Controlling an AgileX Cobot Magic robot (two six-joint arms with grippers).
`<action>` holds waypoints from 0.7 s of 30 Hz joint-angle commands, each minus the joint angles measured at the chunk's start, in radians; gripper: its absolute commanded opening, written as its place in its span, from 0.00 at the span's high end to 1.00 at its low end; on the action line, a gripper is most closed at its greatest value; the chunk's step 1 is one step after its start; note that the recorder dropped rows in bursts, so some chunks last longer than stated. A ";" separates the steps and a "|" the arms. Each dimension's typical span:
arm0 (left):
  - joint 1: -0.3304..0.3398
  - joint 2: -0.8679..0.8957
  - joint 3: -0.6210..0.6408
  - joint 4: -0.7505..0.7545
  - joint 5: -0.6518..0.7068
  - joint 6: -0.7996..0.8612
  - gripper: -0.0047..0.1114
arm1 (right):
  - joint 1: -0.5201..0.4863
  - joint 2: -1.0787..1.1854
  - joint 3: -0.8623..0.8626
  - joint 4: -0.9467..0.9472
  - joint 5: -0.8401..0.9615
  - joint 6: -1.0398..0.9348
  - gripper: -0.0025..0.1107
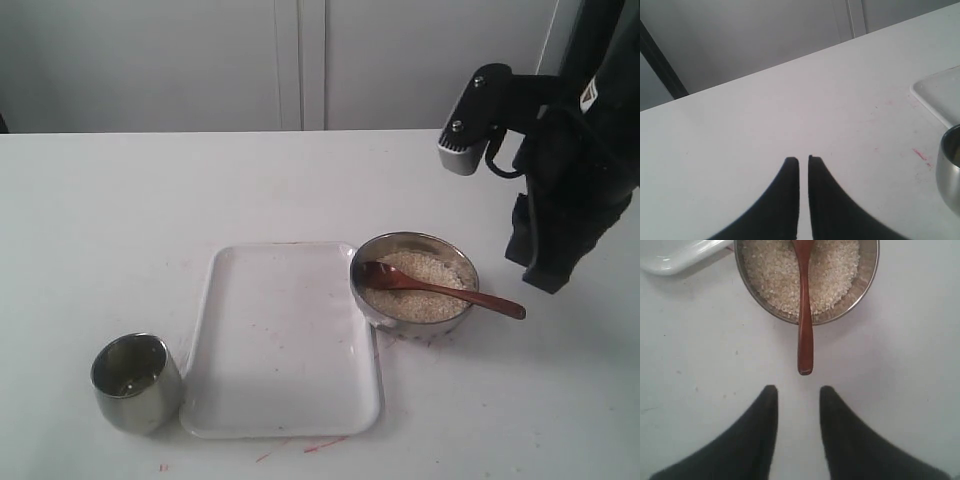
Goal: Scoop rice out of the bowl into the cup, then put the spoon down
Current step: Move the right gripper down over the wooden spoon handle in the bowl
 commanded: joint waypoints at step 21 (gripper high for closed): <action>-0.003 0.001 -0.006 -0.009 -0.006 -0.001 0.84 | 0.000 0.133 0.132 0.019 -0.136 -0.132 0.46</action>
